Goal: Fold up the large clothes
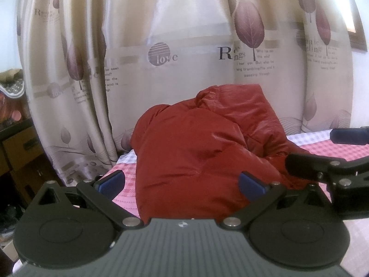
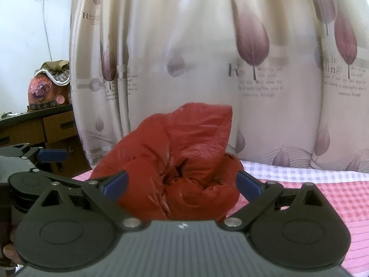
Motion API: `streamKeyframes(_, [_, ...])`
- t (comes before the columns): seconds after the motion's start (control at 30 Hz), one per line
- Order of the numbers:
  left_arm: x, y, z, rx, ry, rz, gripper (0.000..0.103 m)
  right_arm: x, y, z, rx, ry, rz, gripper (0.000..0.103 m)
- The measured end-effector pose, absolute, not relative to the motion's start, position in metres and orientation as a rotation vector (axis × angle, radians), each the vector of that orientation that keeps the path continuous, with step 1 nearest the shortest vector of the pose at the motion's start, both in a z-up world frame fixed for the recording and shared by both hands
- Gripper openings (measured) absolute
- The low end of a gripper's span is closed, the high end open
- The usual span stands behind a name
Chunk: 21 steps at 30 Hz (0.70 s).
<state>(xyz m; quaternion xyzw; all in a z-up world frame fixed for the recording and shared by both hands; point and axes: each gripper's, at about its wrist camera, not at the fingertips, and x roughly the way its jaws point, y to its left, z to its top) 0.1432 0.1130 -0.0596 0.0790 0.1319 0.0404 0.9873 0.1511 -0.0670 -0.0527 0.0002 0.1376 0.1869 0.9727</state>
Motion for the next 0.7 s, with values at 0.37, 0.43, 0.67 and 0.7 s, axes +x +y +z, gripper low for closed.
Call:
streamKeyframes(0.37, [0.140, 0.113, -0.062, 0.136, 0.239, 0.084, 0.103, 0.149, -0.067, -0.053, 0.011, 0.281, 0.367, 0.100])
streamKeyframes(0.43, [0.136, 0.110, -0.062, 0.158, 0.198, 0.111, 0.103, 0.148, -0.067, -0.053, 0.018, 0.279, 0.365, 0.100])
streamKeyframes(0.67, [0.135, 0.113, -0.056, 0.120, 0.214, 0.098, 0.103, 0.141, -0.066, -0.047, 0.021, 0.248, 0.348, 0.100])
streamKeyframes(0.7, [0.135, 0.115, -0.055, 0.107, 0.215, 0.096, 0.103, 0.140, -0.067, -0.046, 0.022, 0.243, 0.345, 0.100])
